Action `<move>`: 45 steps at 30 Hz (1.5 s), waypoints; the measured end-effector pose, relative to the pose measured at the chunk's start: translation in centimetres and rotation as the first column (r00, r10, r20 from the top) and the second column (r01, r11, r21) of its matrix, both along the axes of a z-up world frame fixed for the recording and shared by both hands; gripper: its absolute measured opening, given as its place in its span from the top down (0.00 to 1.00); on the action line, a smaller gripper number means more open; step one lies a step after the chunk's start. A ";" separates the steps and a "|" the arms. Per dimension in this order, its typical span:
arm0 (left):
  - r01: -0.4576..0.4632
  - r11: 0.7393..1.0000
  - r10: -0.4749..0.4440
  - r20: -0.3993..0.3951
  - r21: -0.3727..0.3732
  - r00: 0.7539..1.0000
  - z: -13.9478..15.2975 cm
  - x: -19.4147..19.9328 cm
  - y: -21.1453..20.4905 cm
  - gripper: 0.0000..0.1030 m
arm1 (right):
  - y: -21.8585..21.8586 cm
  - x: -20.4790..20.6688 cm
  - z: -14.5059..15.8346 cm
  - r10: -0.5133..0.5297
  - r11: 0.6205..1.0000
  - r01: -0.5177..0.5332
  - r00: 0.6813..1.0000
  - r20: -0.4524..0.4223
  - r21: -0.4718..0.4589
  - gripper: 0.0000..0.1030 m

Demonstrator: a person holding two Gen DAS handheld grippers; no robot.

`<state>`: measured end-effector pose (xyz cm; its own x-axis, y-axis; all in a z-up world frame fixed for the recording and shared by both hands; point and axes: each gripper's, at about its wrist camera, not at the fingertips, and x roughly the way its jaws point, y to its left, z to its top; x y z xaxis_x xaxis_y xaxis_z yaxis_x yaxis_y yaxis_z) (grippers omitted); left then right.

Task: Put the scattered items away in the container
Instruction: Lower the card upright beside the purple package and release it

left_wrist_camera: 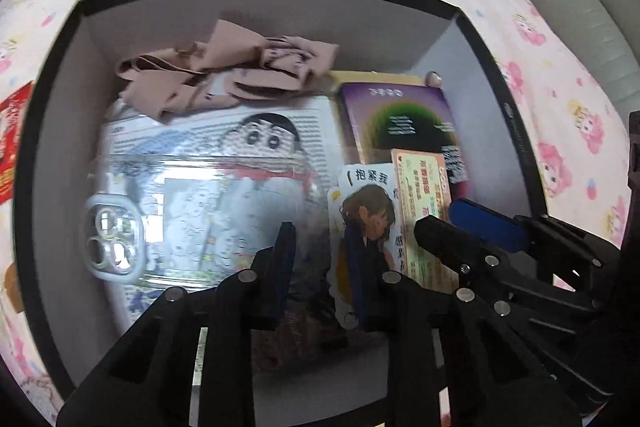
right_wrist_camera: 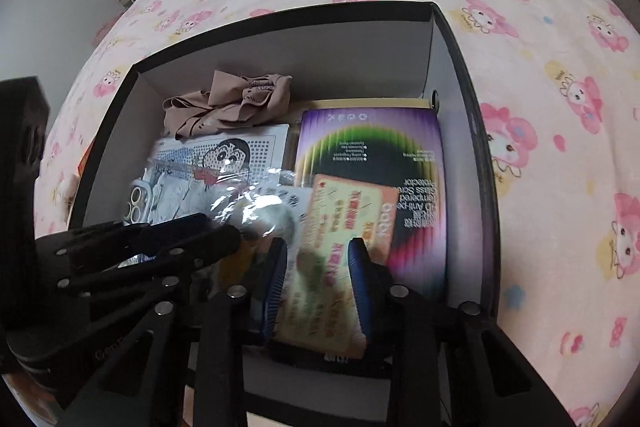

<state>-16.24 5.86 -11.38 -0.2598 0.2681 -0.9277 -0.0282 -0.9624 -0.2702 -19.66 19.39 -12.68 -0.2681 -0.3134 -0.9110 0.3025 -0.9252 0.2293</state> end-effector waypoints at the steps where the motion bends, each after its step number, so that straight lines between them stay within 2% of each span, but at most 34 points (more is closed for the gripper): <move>1: 0.009 1.000 -0.009 -0.001 0.012 1.000 0.1 0.1 -0.1 0.77 | 0.1 0.2 0.1 -0.002 1.000 0.002 1.000 -0.007 0.001 0.73; 3: 0.025 0.998 -0.025 -0.002 0.058 1.000 0.1 0.2 -0.3 0.77 | 0.2 0.3 0.6 -0.009 1.000 0.009 1.000 -0.030 -0.002 0.73; 6: 0.046 0.983 -0.050 0.019 0.175 0.999 -0.2 0.0 -0.2 0.73 | 0.8 0.5 1.9 -0.027 1.000 0.025 0.994 -0.109 -0.015 0.71; 9: 0.067 0.975 -0.075 0.026 0.213 0.997 -0.3 0.1 0.4 0.71 | 2.1 0.5 3.1 -0.089 0.996 0.082 0.982 -0.168 -0.048 0.70; 12: 0.109 0.967 -0.126 0.060 0.230 0.990 -1.0 0.0 1.9 0.67 | 3.1 0.2 3.6 -0.143 0.989 0.133 0.975 -0.172 -0.067 0.69; 13: 0.121 0.967 -0.139 0.067 0.223 0.988 -1.7 -0.7 1.9 0.67 | 3.3 0.1 3.6 -0.155 0.987 0.146 0.973 -0.169 -0.067 0.69; 16: 0.121 0.980 -0.125 0.016 0.156 0.992 -0.7 -1.3 3.2 0.67 | 4.0 -0.1 3.8 -0.190 0.980 0.178 0.967 -0.169 -0.086 0.69; 19: 0.038 0.994 -0.036 -0.023 0.104 0.999 0.1 -1.9 2.5 0.66 | 4.9 -0.1 4.4 -0.236 0.970 0.219 0.952 -0.195 -0.103 0.69; 21: -0.023 0.998 0.022 0.009 0.057 1.000 -0.3 -3.1 1.5 0.61 | 5.3 0.0 4.7 -0.261 0.964 0.243 0.942 -0.210 -0.104 0.65; 23: -0.015 0.998 0.012 0.049 0.056 0.999 -1.0 -3.5 1.7 0.61 | 5.6 0.0 4.8 -0.270 0.962 0.253 0.938 -0.217 -0.104 0.65; 26: 0.026 1.000 -0.026 0.036 -0.001 0.999 -1.1 -3.3 2.9 0.61 | 5.7 -0.1 4.7 -0.268 0.963 0.253 0.939 -0.215 -0.095 0.65; 28: 0.058 0.998 -0.059 0.042 0.030 0.997 -1.0 -3.2 3.5 0.60 | 5.8 0.0 4.7 -0.275 0.961 0.259 0.939 -0.208 -0.100 0.65; 30: 0.087 0.992 -0.093 0.068 0.089 0.993 -1.1 -3.0 4.0 0.53 | 5.9 -0.2 4.6 -0.286 0.958 0.273 0.936 -0.204 -0.089 0.65; 32: 0.103 0.992 -0.107 0.042 0.074 0.993 -0.8 -2.9 4.1 0.54 | 6.1 -0.3 4.4 -0.294 0.955 0.282 0.936 -0.195 -0.086 0.65; 37: 0.033 0.996 -0.031 -0.026 0.088 0.999 0.7 -3.2 1.9 0.55 | 6.9 0.1 5.3 -0.321 0.945 0.294 0.919 -0.230 -0.146 0.65; 40: 0.046 0.997 -0.044 -0.030 0.069 0.999 0.6 -3.9 2.2 0.56 | 6.9 0.0 5.5 -0.340 0.940 0.318 0.906 -0.252 -0.124 0.64; 42: 0.056 0.998 -0.055 -0.030 0.024 0.998 0.3 -4.3 2.8 0.58 | 6.9 -0.4 4.9 -0.345 0.939 0.335 0.908 -0.236 -0.082 0.64; 44: 0.067 0.998 -0.067 -0.024 0.001 0.997 -0.3 -6.4 6.0 0.58 | 7.0 -0.9 4.0 -0.348 0.937 0.345 0.916 -0.200 -0.048 0.64; 45: 0.071 0.997 -0.071 -0.007 -0.008 0.997 -0.5 -6.6 6.2 0.58 | 7.1 -1.1 3.6 -0.348 0.937 0.347 0.919 -0.186 -0.041 0.64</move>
